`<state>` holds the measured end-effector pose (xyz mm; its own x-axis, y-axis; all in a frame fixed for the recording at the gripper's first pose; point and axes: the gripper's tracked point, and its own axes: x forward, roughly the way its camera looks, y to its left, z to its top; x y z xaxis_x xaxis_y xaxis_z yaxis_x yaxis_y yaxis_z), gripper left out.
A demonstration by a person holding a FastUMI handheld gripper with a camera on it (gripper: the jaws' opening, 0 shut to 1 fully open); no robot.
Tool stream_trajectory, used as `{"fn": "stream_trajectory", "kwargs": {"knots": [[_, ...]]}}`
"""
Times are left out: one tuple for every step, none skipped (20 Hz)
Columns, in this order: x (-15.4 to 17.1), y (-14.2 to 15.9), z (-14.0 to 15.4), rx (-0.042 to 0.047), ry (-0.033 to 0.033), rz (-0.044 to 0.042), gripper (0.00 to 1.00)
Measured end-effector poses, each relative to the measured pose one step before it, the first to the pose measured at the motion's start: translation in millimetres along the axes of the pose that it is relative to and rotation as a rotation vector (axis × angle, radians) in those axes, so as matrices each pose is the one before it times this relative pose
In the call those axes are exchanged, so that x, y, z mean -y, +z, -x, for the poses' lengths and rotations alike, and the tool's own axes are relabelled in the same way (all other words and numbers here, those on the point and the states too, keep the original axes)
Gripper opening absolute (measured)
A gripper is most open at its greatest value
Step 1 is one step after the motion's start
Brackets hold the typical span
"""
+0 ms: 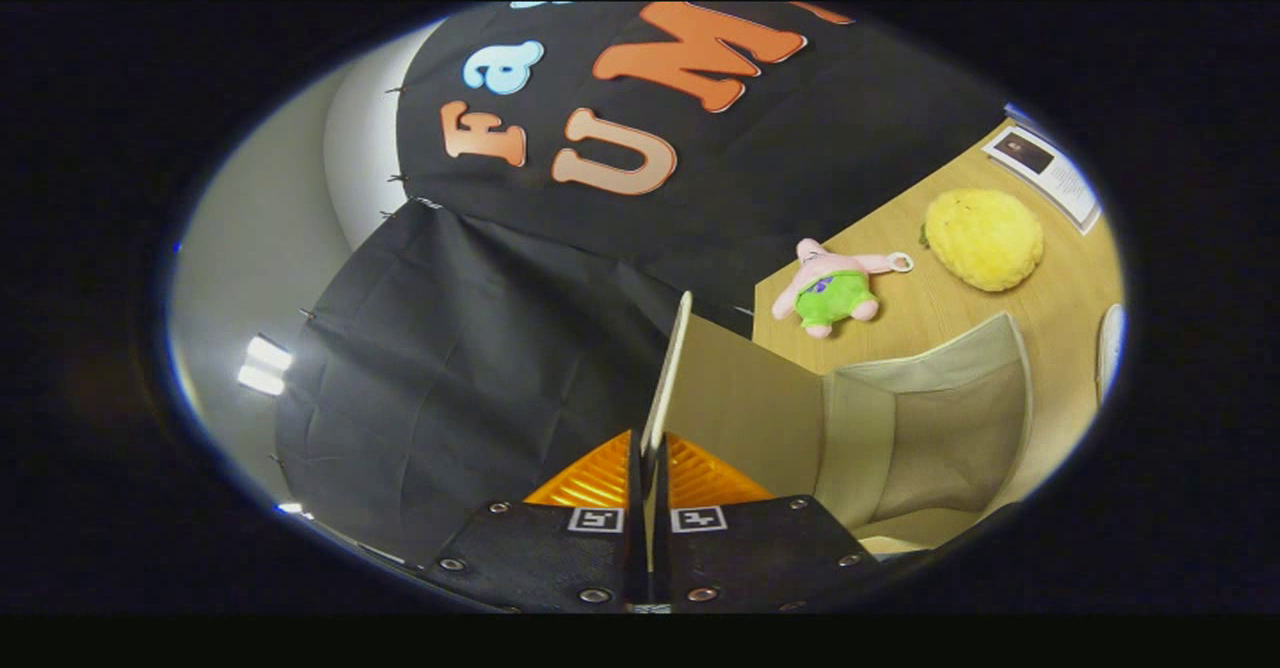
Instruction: Open the storage box then place both shoes into the box .Put the left shoe in first, then the right shoe, with the right side of both shoes facing outward in a uniform manner.
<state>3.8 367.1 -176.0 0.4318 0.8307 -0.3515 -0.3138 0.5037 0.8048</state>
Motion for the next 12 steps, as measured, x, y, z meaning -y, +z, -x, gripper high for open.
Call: {"fn": "stream_trajectory", "kwargs": {"knots": [[-3.64, -5.25, -7.03, -0.00760, -0.00643, 0.01650, 0.03], [-5.38, -5.08, -5.59, -0.00400, -0.00670, 0.02137, 0.03], [-5.53, -3.91, -7.12, -0.00202, -0.00023, 0.03009, 0.04], [-5.59, -4.40, -5.58, -0.00644, 0.00317, 0.03406, 0.07], [-3.69, -3.73, -3.98, -0.00728, 0.00290, 0.03714, 0.11], [-1.31, -5.39, -4.13, -0.00749, -0.00579, 0.03923, 0.25], [-0.22, -4.23, -1.94, -0.00371, -0.00760, 0.03205, 0.41], [0.26, -3.47, -0.20, 0.00104, -0.01364, 0.02784, 0.63], [4.96, 0.86, 2.03, 0.00755, -0.02157, 0.02263, 0.86], [5.51, 4.48, 0.89, 0.01242, -0.01752, 0.01531, 0.97], [6.43, 4.73, 3.96, 0.01644, -0.02044, 0.01361, 0.97], [6.89, 5.93, 5.46, 0.02456, -0.01946, 0.01994, 0.98]]}}
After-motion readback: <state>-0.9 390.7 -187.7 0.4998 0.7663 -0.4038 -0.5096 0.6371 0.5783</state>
